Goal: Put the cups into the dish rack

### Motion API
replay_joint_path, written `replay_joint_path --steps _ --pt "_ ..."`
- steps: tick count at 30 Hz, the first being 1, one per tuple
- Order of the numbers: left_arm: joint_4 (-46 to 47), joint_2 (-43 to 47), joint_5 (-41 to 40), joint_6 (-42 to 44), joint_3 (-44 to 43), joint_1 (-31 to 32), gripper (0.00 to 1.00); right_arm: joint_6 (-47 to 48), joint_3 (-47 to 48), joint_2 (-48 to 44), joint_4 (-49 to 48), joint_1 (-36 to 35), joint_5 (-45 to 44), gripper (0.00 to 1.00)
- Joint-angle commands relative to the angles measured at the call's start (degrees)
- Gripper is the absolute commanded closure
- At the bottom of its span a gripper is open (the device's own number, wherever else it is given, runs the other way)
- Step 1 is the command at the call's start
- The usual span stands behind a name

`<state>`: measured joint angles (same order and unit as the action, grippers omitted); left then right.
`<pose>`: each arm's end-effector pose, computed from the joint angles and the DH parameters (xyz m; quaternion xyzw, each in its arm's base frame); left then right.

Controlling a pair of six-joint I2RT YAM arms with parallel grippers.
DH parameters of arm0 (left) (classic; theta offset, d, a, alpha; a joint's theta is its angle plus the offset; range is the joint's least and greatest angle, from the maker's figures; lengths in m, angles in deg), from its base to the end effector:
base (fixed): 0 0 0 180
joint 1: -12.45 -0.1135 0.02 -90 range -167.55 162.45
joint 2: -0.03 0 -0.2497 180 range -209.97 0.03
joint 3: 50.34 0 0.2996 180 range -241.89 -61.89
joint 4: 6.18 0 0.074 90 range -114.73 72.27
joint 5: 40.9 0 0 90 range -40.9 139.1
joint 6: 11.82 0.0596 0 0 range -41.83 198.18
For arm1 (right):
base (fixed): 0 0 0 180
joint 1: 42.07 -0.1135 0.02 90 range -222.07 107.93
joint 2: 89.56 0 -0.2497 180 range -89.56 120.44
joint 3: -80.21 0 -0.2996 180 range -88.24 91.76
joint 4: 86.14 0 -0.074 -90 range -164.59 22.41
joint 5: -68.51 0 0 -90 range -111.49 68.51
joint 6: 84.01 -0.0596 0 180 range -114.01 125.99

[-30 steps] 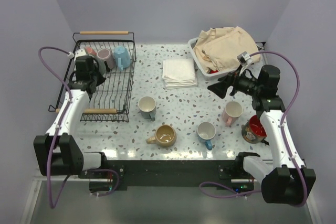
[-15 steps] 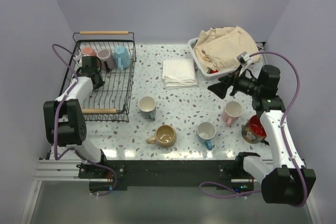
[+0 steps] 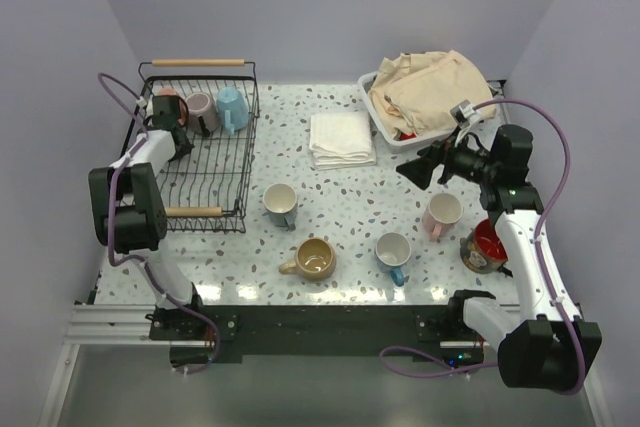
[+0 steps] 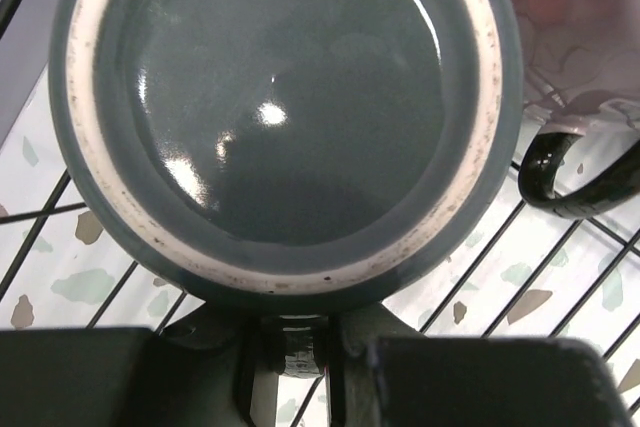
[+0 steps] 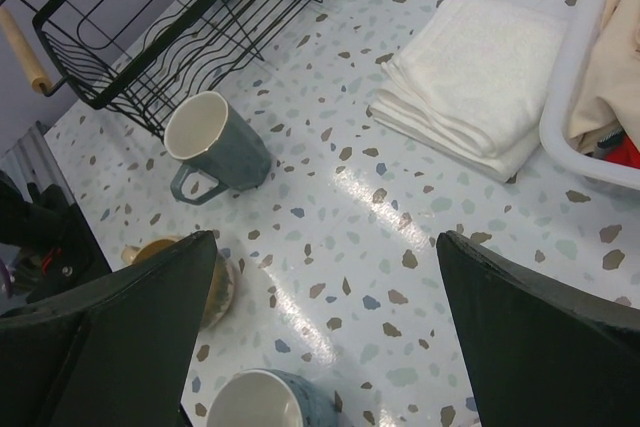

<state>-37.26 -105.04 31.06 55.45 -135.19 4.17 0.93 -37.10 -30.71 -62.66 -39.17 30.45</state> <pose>0.4404 0.0827 0.1491 -0.2992 0.8840 0.1056 0.3432 0.2961 0.0320 0.3100 -0.2007 0.7506 0.3676 0.5111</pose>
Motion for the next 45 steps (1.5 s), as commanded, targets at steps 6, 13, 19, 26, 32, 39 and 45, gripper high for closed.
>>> replay_joint_path --steps 6,13,19,26,32,39,45 --pt "4.1 -2.0 -0.2 1.1 -5.1 -0.8 0.88 1.8 1.9 -0.1 -0.1 0.0 -0.9 0.03" --pt "3.5 -3.0 1.0 1.2 -6.5 -1.0 0.67 2.3 2.0 0.1 0.1 0.0 -1.1 0.03" --pt "2.5 -0.6 2.5 0.0 -6.8 -1.5 0.45 2.7 2.0 0.1 0.4 0.0 -1.1 0.03" --pt "2.6 7.3 6.3 -2.1 -2.8 -1.9 0.27 4.4 2.3 -0.2 1.3 0.0 -0.2 0.01" --pt "2.9 18.1 12.2 -2.6 3.5 -1.9 0.24 9.6 2.8 -0.7 4.1 0.0 1.1 0.01" --pt "3.8 36.2 29.7 -2.9 15.0 -1.8 0.2 14.2 2.6 0.7 5.8 0.0 3.1 0.01" --pt "3.1 48.4 39.5 0.5 23.1 -1.8 0.18 25.7 14.4 10.5 24.6 -10.0 -4.2 0.02"
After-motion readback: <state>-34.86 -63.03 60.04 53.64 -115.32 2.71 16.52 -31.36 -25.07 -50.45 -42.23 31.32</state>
